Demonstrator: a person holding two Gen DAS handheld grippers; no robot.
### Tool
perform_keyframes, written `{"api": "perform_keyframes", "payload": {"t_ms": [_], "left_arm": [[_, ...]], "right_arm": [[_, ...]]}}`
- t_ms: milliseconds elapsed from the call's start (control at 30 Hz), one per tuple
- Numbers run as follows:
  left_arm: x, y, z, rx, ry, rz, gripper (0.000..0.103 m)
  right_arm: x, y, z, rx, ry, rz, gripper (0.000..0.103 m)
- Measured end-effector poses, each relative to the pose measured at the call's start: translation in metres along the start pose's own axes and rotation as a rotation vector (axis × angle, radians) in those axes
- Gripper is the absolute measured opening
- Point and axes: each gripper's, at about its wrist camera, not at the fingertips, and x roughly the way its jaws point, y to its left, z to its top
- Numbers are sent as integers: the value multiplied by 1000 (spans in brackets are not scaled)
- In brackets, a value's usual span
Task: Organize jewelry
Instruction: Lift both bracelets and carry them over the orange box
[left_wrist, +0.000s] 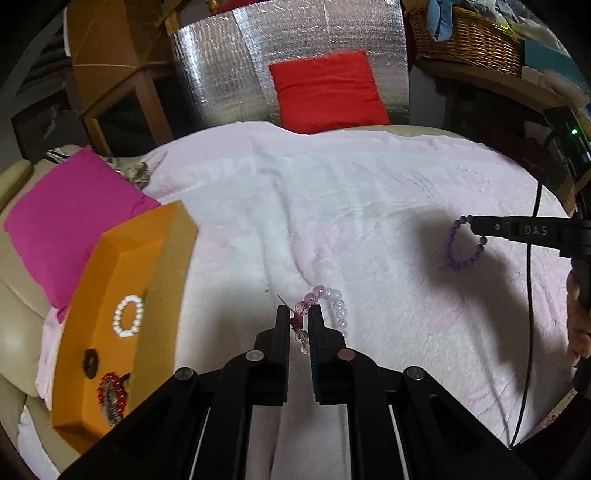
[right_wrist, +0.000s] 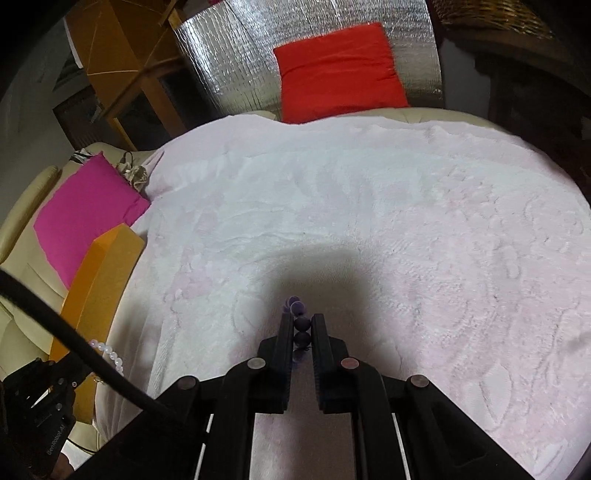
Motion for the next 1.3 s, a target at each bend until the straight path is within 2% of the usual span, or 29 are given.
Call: {"api": "perform_keyframes", "payload": {"t_ms": [233, 733, 1000, 1300], "left_arm": [[-31, 19, -15, -8, -37, 70, 10], [-55, 93, -52, -117, -28, 180, 10], [-70, 128, -70, -162, -38, 231, 10], [-79, 154, -85, -202, -42, 255, 10]], "right_arm": [[-20, 24, -9, -24, -31, 36, 10], [-24, 98, -24, -139, -59, 72, 10], [-24, 150, -38, -211, -72, 148, 10], [-29, 181, -50, -234, -77, 270, 10]]}}
